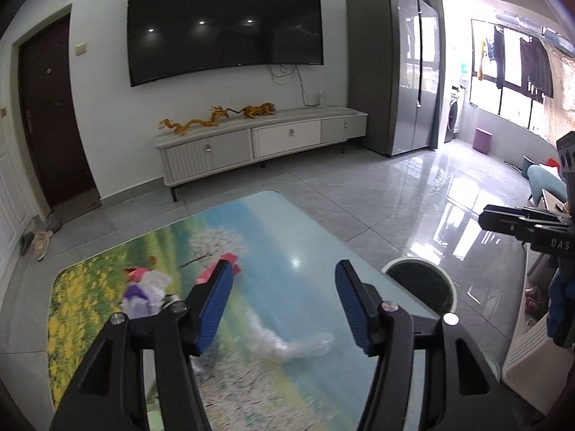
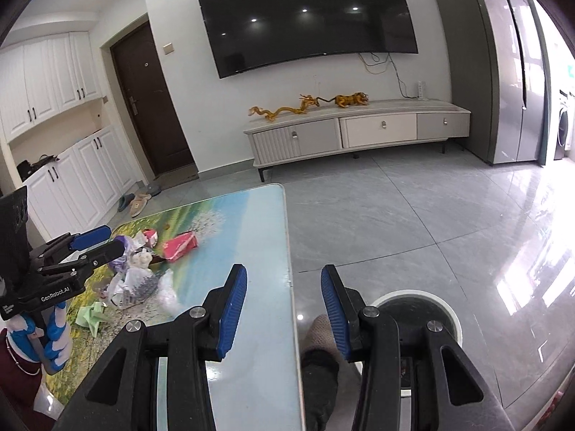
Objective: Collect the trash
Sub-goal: 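Grasp the green cloth with the left tool while the right grasps a clear bag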
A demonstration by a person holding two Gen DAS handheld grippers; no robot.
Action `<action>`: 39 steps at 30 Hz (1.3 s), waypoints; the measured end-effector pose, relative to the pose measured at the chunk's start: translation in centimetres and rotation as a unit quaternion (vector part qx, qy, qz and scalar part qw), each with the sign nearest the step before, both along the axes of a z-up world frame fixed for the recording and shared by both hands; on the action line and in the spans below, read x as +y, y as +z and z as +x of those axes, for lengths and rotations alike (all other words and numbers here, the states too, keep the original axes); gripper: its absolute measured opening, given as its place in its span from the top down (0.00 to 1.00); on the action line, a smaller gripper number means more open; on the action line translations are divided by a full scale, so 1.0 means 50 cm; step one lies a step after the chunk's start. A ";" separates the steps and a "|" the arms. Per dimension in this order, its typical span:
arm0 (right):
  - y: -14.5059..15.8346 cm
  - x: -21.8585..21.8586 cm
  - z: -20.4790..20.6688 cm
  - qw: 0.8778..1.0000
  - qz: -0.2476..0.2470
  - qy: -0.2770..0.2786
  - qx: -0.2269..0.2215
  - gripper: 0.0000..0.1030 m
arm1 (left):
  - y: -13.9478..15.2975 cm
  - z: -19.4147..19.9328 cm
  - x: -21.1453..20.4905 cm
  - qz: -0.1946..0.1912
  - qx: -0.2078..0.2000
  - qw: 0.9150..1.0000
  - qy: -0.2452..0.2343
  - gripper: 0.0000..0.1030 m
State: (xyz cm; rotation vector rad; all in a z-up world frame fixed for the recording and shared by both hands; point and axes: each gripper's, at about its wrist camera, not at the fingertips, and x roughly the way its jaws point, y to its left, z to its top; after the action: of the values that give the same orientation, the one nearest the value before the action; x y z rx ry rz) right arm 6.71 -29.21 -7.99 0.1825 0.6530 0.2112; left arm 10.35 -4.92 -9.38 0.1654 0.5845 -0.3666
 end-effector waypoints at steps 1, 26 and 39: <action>0.002 0.017 0.002 1.000 0.001 0.010 0.001 0.60 | -0.001 -0.007 0.023 0.001 -0.002 1.000 0.009 0.45; -0.212 0.409 0.178 0.965 -0.031 0.221 0.141 0.53 | -0.225 -0.074 0.382 -0.049 0.145 0.977 0.147 0.27; -0.248 0.430 0.174 0.956 -0.045 0.237 0.164 0.82 | -0.228 -0.087 0.376 -0.122 0.166 0.972 0.112 0.76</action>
State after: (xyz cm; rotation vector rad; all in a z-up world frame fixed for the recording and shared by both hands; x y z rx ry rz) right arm 15.43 -7.70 -20.42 -0.0341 1.0311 0.6219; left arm 6.02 13.86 -20.77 -0.2030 0.8731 -0.2440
